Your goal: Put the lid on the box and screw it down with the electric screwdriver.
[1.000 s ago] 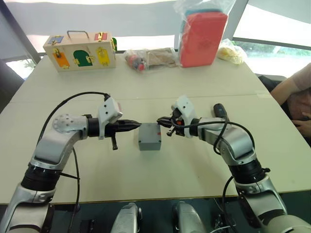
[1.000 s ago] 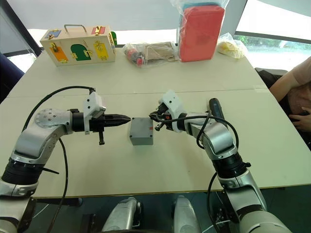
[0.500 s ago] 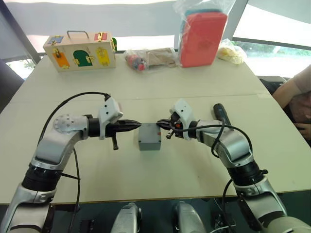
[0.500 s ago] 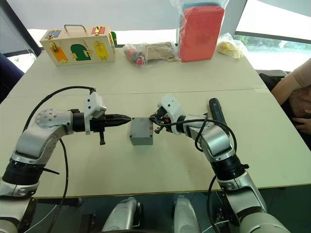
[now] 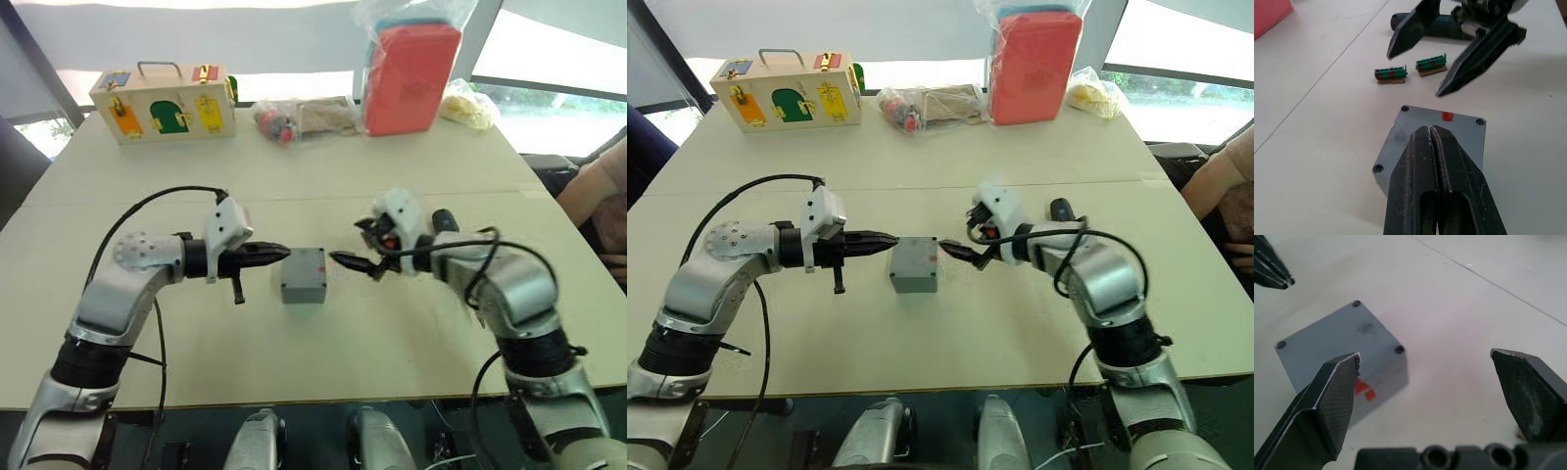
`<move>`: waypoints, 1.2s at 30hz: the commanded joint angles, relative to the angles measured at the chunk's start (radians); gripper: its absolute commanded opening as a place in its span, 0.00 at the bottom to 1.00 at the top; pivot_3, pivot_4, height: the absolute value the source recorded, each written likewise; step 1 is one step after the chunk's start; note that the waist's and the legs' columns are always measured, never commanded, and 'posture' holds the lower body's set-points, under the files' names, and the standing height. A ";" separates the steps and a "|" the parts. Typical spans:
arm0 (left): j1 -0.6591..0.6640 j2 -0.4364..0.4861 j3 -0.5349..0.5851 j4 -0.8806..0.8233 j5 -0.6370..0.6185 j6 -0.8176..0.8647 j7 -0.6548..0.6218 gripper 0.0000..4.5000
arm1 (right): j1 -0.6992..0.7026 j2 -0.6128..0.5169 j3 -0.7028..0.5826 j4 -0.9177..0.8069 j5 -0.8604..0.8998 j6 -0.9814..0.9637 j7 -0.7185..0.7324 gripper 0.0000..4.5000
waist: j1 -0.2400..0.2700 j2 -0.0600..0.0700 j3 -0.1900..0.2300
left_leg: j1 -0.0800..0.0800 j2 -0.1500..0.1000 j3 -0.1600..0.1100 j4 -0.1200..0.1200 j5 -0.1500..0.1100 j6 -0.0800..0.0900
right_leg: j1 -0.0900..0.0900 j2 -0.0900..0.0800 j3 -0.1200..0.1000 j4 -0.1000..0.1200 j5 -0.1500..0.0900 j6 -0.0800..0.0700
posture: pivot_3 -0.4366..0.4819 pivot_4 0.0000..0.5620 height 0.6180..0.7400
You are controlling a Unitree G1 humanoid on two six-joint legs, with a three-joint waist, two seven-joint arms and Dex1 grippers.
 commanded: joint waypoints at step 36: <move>-0.093 -0.094 -0.046 -0.016 -0.006 -0.079 0.028 0.00 | -0.410 -0.241 0.365 0.715 -0.013 0.439 0.107 0.42 | -0.009 0.000 0.000 | -0.001 0.001 0.001 0.000 -0.001 0.002 | 0.001 0.002 0.000 -0.006 0.001 0.000 | 0.48 0.27 0.92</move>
